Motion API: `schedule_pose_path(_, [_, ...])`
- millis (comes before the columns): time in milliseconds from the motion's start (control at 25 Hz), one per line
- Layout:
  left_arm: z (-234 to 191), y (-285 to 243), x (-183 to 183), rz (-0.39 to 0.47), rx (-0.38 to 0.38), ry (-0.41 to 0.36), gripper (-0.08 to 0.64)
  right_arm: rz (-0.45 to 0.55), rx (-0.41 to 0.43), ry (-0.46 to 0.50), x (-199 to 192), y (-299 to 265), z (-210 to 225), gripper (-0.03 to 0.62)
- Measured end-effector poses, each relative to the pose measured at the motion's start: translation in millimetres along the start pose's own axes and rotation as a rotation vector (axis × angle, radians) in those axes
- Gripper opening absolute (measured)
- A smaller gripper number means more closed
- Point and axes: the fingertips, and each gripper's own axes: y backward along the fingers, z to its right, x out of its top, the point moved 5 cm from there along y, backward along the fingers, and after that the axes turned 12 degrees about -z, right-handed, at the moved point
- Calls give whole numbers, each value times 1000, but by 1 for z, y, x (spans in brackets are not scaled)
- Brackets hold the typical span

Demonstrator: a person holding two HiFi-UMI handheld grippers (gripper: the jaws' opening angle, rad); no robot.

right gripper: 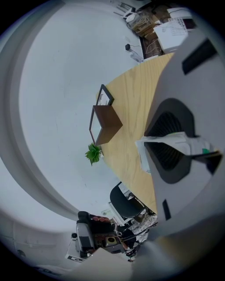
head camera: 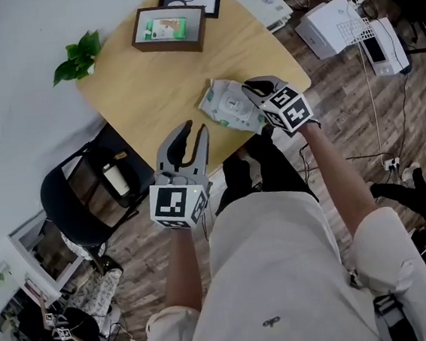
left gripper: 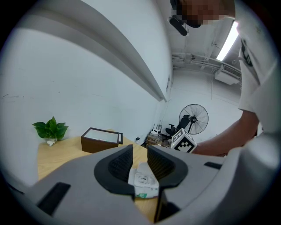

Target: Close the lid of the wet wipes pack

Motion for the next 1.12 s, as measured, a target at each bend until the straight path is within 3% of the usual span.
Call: schedule_pose_path(1120, [-12,34,-15,28,0,11,98,-45,23,41,-14,-13,-58,56])
